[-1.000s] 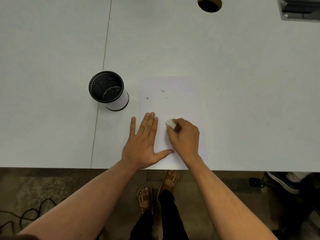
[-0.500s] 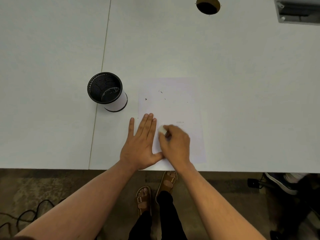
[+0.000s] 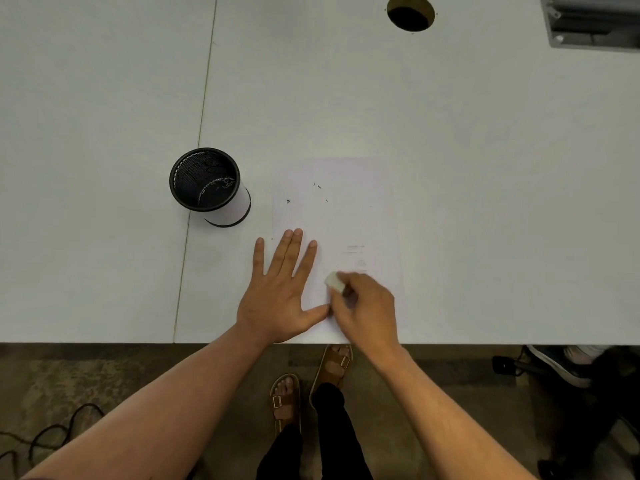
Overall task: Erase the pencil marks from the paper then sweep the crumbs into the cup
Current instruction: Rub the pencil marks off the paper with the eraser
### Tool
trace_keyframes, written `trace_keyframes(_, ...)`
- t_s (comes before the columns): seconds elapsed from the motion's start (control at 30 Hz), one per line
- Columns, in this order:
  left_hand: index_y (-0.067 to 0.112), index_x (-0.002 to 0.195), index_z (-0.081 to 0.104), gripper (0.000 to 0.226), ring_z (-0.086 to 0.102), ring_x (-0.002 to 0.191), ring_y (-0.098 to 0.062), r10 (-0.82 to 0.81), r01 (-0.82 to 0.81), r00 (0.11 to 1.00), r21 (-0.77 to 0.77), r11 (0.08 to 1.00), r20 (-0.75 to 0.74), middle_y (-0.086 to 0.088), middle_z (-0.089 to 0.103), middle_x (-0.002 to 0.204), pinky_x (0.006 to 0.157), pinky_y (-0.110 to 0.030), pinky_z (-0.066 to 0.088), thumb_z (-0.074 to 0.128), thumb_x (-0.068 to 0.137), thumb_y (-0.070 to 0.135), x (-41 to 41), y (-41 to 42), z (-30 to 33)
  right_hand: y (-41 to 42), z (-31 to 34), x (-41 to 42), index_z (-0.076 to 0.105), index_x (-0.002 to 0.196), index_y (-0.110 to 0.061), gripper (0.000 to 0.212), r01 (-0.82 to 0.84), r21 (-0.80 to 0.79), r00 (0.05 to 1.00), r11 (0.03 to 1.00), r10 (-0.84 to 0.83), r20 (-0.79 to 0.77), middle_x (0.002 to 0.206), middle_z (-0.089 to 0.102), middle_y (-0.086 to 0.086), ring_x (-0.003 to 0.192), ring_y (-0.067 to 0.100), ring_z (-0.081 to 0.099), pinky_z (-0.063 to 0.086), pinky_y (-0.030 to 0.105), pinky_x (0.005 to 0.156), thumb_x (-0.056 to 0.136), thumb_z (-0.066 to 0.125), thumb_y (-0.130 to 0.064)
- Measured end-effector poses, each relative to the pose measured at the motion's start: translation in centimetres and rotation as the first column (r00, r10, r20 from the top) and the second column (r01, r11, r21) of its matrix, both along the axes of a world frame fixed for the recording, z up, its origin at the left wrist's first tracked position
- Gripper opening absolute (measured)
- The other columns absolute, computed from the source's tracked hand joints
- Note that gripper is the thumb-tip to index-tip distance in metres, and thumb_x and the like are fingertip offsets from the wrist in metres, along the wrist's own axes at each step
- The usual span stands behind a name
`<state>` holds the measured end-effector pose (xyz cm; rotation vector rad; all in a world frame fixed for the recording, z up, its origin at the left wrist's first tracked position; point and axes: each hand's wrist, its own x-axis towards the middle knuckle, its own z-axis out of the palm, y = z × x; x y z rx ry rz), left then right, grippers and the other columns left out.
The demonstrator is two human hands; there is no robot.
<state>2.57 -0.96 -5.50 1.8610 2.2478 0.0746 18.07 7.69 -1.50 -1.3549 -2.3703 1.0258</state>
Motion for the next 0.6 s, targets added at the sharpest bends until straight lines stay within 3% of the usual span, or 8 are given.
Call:
trace_keyframes(0.1,0.025,0.163,0.011,0.095,-0.004,0.157,-0.032,-0.02,0.02,1.0,0.01,1.0,-0.001,-0.018,-0.001,0.169,0.12,-0.068,0.0,0.02,0.089,0.085,0.0,0.0,0.1,0.9,0.0,1.1,0.068,0.108,-0.014,0.027,0.016,0.023,1.0,1.0,-0.016,-0.015,0.088,0.067,-0.004,0.075,0.006,0.058,0.045,0.017,0.07,0.087,0.065,-0.032)
trace_keyframes(0.27,0.032,0.162,0.011,0.091,-0.006,0.157,-0.032,-0.01,0.01,1.0,0.013,1.0,-0.011,-0.017,-0.002,0.17,0.121,-0.068,-0.001,0.021,0.089,0.085,0.0,0.1,0.1,5.5,0.2,1.1,0.069,0.096,-0.014,0.016,0.246,0.101,0.969,0.964,-0.241,-0.062,0.076,0.065,-0.004,0.066,0.009,0.058,0.053,0.03,0.062,0.085,0.068,-0.025)
trace_keyframes(0.33,0.034,0.162,0.011,0.089,-0.006,0.157,-0.032,-0.012,0.012,1.0,0.015,1.0,-0.013,-0.018,-0.002,0.17,0.12,-0.068,-0.001,0.021,0.089,0.085,0.0,0.1,0.1,4.7,0.4,1.1,0.068,0.097,-0.013,0.015,0.212,0.106,0.976,0.971,-0.206,-0.064,0.077,0.064,-0.004,0.066,0.008,0.057,0.052,0.028,0.063,0.086,0.067,-0.024)
trace_keyframes(0.47,0.033,0.162,0.012,0.089,-0.003,0.157,-0.034,-0.021,0.021,1.0,0.031,0.999,-0.014,-0.019,0.0,0.169,0.12,-0.07,0.0,0.021,0.089,0.085,0.0,0.1,-0.1,0.8,0.5,1.7,0.067,0.108,-0.015,0.026,-0.022,0.003,1.0,1.0,0.022,-0.014,0.092,0.067,-0.005,0.077,0.005,0.056,0.046,0.017,0.071,0.088,0.064,-0.031)
trace_keyframes(0.6,0.034,0.162,0.012,0.089,-0.005,0.157,-0.033,-0.014,0.015,1.0,0.029,0.999,-0.014,-0.018,0.0,0.169,0.12,-0.069,-0.001,0.022,0.089,0.084,0.0,0.2,0.0,3.3,0.1,2.5,0.069,0.099,-0.015,0.018,0.073,0.072,0.997,0.995,-0.071,-0.036,0.078,0.065,-0.005,0.067,0.007,0.056,0.046,0.021,0.062,0.086,0.067,-0.027)
